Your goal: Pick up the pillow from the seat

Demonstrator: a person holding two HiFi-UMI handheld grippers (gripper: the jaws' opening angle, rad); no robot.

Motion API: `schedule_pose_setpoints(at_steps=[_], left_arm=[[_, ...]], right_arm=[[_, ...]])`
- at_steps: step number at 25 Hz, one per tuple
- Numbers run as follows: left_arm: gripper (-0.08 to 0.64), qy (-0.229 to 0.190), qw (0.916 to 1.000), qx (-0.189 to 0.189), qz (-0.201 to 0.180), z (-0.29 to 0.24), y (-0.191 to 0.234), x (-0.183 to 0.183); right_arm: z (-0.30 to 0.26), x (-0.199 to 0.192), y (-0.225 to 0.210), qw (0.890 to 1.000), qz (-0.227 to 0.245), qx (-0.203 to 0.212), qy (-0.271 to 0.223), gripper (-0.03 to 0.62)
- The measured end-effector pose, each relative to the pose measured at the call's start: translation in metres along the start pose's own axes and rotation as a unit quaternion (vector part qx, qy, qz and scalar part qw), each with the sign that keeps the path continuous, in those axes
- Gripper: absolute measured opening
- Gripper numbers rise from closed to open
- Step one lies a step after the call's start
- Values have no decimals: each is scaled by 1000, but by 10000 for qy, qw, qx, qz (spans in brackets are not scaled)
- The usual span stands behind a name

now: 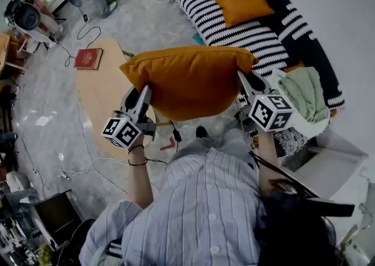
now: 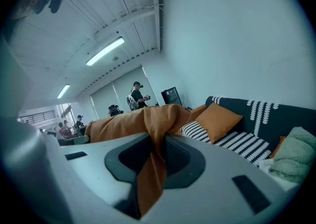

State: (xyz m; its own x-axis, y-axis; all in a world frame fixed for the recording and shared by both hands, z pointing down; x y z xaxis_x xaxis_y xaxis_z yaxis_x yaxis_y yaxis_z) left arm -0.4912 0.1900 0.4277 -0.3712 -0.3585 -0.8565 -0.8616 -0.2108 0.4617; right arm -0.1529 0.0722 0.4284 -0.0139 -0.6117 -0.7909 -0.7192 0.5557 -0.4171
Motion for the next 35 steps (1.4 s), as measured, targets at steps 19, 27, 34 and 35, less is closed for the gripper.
schedule_pose_setpoints(at_steps=[19, 27, 34, 35], left_arm=[[149, -327, 9966, 694, 293, 65, 23, -22], [149, -362, 9960, 751, 309, 67, 23, -24], [147, -306, 9967, 692, 295, 56, 28, -20], [149, -289, 9968, 686, 299, 54, 29, -19]], right_arm=[[-37, -14, 43, 9969, 432, 506, 412, 77], [-41, -13, 43, 9963, 485, 545, 455, 77], [-46, -9, 39, 9969, 450, 460, 443, 77], [-46, -8, 38, 9970, 441, 447, 445, 77]])
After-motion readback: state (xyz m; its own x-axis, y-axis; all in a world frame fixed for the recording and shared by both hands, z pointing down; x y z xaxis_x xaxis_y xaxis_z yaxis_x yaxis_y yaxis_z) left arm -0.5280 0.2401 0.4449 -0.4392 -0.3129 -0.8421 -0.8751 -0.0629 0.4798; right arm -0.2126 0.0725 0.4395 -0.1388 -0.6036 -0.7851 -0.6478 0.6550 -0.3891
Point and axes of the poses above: the fingertips, and each gripper's own axes: z backward along the fingers, y to its left, x out of its top, the point moved 6 cm from there along z, backward along the fingers, and after that the axes turned 11 degrees about y, right-handed, at the moved point
